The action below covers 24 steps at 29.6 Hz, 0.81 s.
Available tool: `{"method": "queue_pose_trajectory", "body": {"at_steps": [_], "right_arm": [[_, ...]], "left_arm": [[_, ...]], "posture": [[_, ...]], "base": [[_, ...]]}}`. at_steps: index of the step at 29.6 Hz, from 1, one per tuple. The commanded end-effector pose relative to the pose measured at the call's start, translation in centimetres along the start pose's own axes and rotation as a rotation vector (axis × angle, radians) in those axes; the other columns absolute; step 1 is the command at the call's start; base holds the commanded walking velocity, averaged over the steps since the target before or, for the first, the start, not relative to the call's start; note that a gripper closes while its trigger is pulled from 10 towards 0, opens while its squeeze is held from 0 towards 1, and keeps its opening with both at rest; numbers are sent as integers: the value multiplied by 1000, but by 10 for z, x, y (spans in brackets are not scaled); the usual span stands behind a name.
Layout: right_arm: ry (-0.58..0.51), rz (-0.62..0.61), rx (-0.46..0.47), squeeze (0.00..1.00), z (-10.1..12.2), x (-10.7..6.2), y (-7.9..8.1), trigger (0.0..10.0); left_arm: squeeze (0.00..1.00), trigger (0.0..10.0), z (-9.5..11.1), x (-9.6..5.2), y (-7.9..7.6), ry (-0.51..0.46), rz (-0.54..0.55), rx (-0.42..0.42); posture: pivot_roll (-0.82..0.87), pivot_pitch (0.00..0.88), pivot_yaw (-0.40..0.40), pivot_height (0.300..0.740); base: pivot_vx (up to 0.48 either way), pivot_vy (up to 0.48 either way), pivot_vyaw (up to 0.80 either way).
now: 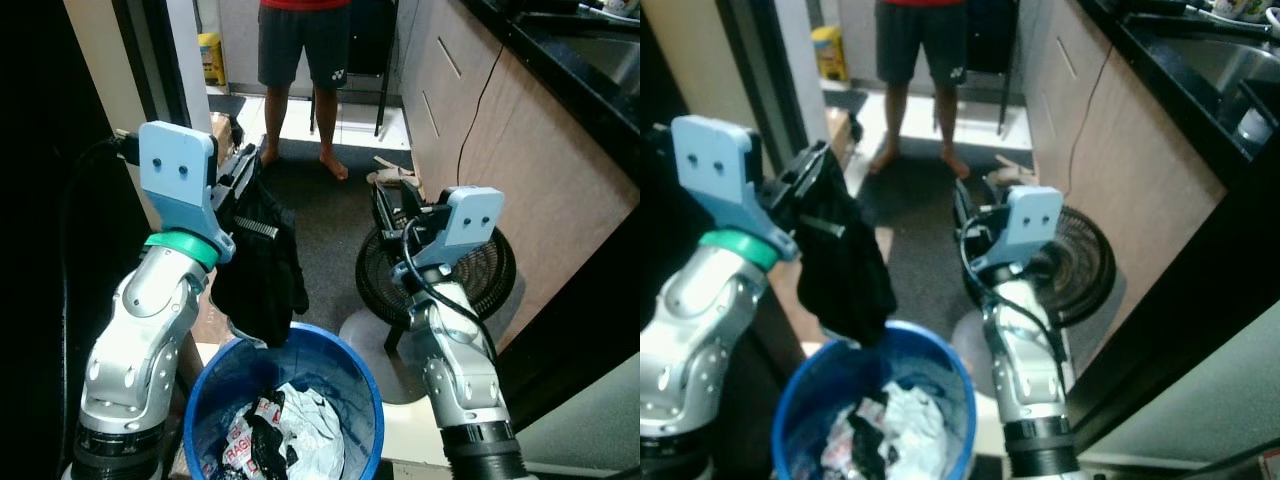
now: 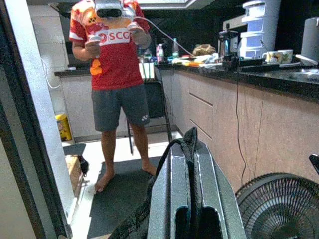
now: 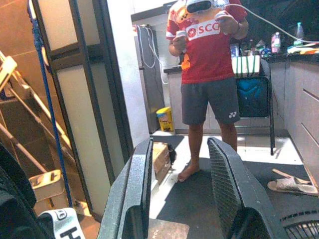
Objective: Clothes washing
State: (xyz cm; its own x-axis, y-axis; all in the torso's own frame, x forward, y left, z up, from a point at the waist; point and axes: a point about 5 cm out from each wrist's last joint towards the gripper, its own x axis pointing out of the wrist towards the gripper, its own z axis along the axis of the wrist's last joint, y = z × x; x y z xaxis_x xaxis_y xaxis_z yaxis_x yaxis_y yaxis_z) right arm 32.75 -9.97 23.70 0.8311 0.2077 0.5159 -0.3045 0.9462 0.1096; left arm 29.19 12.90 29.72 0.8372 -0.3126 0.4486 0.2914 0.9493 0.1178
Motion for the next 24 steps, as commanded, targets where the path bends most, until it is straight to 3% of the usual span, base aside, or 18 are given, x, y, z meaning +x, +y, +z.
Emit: {"method": "queue_pose_trajectory", "body": {"at_steps": [1, 10, 20, 24], "right_arm": [[0, 4, 0, 0, 1, -1, 2, 10000], [4, 5, -3, 0, 0, 0, 1, 10000], [17, 2, -10, 0, -3, -1, 0, 10000], [72, -12, -32, 0, -16, -6, -3, 10000]], "left_arm": [[0, 10000, -2, 0, -1, 10, -2, 2], [0, 10000, -6, -1, -1, 24, 3, -1], [0, 10000, -12, -2, 0, 42, 6, -3], [0, 10000, -25, -6, 2, 91, 15, -6]], "posture": [[50, 54, -15, 709], [52, 51, -17, 737], [51, 44, -17, 740], [48, 37, -15, 740]], "base": [[0, 0, 0], [0, 0, 0], [0, 0, 0], [0, 0, 0]]}}
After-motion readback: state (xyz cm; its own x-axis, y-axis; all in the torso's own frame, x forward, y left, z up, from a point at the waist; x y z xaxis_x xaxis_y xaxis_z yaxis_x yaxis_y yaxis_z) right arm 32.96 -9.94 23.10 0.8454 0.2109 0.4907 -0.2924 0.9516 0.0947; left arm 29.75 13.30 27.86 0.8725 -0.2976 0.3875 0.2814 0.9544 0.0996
